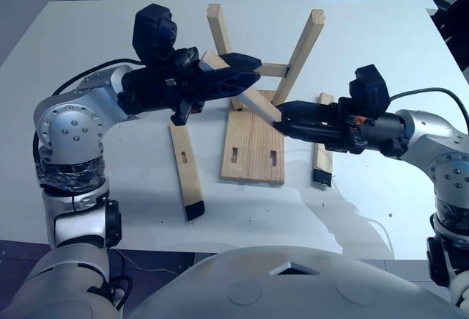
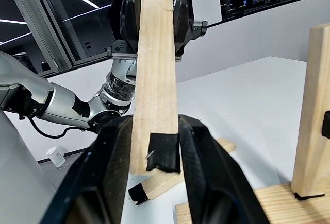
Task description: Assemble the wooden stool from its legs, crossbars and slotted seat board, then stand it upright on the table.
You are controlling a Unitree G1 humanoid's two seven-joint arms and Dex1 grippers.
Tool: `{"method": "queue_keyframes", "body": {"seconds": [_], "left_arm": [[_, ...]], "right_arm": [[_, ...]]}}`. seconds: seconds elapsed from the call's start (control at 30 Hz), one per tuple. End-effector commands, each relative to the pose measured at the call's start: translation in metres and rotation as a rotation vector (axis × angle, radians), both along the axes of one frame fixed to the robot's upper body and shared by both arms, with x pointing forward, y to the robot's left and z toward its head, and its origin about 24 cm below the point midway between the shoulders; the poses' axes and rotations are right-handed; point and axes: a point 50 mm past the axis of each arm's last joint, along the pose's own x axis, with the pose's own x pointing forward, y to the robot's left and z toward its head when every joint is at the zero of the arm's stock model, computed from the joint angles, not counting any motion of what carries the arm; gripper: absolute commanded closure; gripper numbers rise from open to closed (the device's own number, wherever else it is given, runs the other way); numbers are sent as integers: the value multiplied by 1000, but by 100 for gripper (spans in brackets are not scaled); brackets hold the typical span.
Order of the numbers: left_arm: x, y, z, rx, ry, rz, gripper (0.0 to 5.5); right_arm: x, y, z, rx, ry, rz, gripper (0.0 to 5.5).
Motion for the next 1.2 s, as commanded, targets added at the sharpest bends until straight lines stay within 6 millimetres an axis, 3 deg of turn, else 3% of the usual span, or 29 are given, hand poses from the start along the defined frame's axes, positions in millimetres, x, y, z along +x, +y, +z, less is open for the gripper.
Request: {"method": "queue_keyframes", "body": {"seconds": [0.03, 0.3, 0.6, 0.83, 0.9, 1.07, 1.2], "left_arm": [[4, -1, 3, -12, 17, -14, 416], [2, 0, 1, 9, 19, -25, 419], [10, 25, 7, 218, -122, 76, 419], [11, 45, 9, 456, -228, 79, 419], [9, 51, 0, 566, -279, 50, 419], [-2, 74, -52, 817, -383, -9, 419], [-8, 85, -63, 836, -376, 15, 419]], "right_arm": [[3, -1, 2, -9, -16, -21, 417], [0, -1, -9, -100, -22, -29, 309], [2, -31, -27, -193, -29, -206, 309], [-20, -50, -38, -209, -21, -402, 309], [-24, -54, -40, -205, -21, -454, 309], [-34, -57, -53, -214, -5, -550, 309], [-42, -57, -63, -228, 3, -592, 309]]}}
